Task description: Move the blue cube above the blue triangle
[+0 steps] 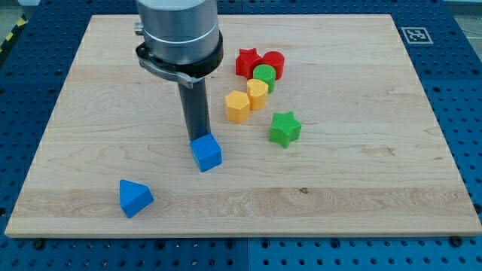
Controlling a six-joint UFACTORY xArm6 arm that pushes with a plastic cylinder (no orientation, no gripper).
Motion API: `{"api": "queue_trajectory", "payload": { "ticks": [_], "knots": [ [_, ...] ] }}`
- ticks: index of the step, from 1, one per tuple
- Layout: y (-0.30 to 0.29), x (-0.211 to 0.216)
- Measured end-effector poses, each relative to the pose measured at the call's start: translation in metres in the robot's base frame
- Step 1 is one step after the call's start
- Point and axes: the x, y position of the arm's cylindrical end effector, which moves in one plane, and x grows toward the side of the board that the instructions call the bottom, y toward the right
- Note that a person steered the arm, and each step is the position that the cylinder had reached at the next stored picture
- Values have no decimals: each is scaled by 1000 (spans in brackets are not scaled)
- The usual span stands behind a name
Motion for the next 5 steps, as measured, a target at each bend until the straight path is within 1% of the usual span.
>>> {"api": "queue_trajectory", "payload": {
  "ticks": [1,2,3,4,5],
  "knots": [
    [14,-12],
    [57,-7],
    [75,30],
    [34,43],
    [-19,43]
  ]
}}
